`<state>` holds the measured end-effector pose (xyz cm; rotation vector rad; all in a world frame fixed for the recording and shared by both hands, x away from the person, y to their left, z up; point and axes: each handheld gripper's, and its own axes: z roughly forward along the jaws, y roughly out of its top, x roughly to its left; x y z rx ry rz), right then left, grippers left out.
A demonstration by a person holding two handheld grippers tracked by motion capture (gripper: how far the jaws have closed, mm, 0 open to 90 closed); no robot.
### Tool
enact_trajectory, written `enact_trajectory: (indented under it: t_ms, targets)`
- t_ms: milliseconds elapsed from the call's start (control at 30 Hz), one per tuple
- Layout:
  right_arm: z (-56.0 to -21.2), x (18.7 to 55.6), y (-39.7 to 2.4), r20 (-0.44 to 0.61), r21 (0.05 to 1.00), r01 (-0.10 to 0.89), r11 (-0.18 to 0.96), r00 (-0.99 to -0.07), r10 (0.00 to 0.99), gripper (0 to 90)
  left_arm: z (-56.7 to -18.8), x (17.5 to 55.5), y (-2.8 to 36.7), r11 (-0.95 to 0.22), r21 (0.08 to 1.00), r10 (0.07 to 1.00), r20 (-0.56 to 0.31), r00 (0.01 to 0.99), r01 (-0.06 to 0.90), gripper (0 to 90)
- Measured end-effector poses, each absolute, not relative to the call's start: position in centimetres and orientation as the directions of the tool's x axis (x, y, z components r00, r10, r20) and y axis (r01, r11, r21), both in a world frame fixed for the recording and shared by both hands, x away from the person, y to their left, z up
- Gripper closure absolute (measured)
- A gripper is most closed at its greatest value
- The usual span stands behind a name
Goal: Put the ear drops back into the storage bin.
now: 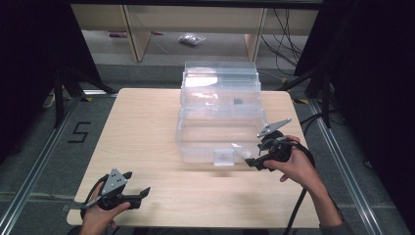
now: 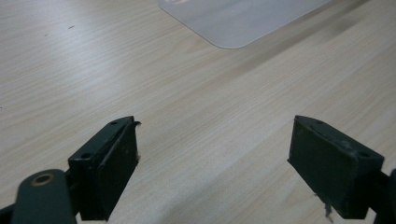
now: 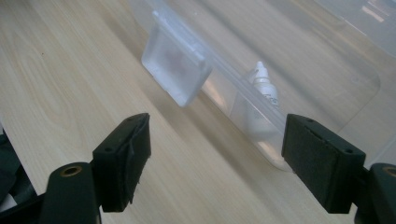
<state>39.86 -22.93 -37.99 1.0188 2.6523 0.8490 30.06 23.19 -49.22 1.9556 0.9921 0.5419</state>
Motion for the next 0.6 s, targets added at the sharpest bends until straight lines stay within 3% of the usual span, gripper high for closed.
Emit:
enact_trajectory:
  t_ms: [100, 133, 500, 600]
  targets:
    - [-38.0, 39.4, -22.7, 0.062, 0.553, 0.597, 0.581, -0.725, 0.686, 24.6, -49.2, 30.1, 23.2, -0.319, 0.842, 0.807, 0.000, 0.590, 0.436, 15.2]
    - [-38.3, 39.6, -22.9, 0.029, 0.576, 0.542, 0.612, -0.761, 0.648, 24.5, -49.2, 30.1, 23.2, -0.319, 0.841, 0.807, 0.000, 0.590, 0.436, 15.2]
    - [-39.7, 38.3, -22.5, 0.082, 0.595, 0.572, 0.565, -0.742, 0.665, 23.5, -49.2, 30.0, 23.2, -0.320, 0.841, 0.807, 0.001, 0.590, 0.436, 15.2]
    - [-40.3, 38.2, -22.8, 0.047, 0.611, 0.527, 0.591, -0.769, 0.638, 23.3, -49.2, 30.0, 23.2, -0.320, 0.841, 0.807, 0.001, 0.591, 0.436, 15.2]
